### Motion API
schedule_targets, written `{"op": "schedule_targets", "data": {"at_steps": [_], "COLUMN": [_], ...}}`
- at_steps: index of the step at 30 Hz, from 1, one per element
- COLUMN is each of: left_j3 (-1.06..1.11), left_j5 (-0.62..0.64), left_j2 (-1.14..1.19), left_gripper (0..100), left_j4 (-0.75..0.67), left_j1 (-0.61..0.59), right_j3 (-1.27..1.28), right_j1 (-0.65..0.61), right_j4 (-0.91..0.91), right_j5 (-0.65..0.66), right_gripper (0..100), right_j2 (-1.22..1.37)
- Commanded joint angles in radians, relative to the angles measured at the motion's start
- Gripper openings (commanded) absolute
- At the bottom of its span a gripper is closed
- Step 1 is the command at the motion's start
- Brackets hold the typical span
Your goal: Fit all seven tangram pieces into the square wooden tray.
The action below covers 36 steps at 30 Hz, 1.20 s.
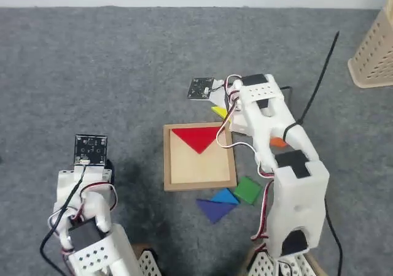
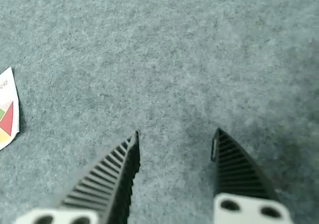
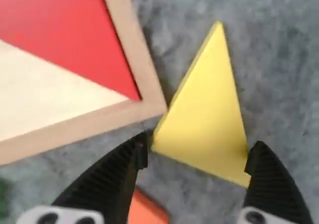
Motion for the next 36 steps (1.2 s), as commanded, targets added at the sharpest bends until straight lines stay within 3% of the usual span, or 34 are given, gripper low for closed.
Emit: {"op": "schedule_targets", "data": {"at_steps": [1, 10, 19, 32, 36], "left_j3": [-0.005, -0.005, -0.005, -0.005, -0.005], "left_j5": [-0.006, -0.006, -0.006, -0.006, -0.006], "left_j2": [-0.009, -0.009, -0.009, -0.009, -0.009], "left_gripper": [22, 22, 22, 22, 22], "left_j4": [0.002, 0.002, 0.002, 0.002, 0.002], "left_j1": [0.005, 0.005, 0.005, 0.005, 0.005], "right_j3": [-0.06, -0.06, -0.078, -0.264, -0.344], "right_j1": [-0.005, -0.002, 0.008, 0.059, 0.062], "right_j4": [-0.022, -0.054, 0.004, 0.277, 0.377], "right_j5": [0.017, 0.017, 0.002, -0.571, -0.671], "right_gripper": [31.9, 31.4, 15.1, 13.9, 13.9], "right_j2": [-0.005, 0.065, 0.076, 0.084, 0.071]}}
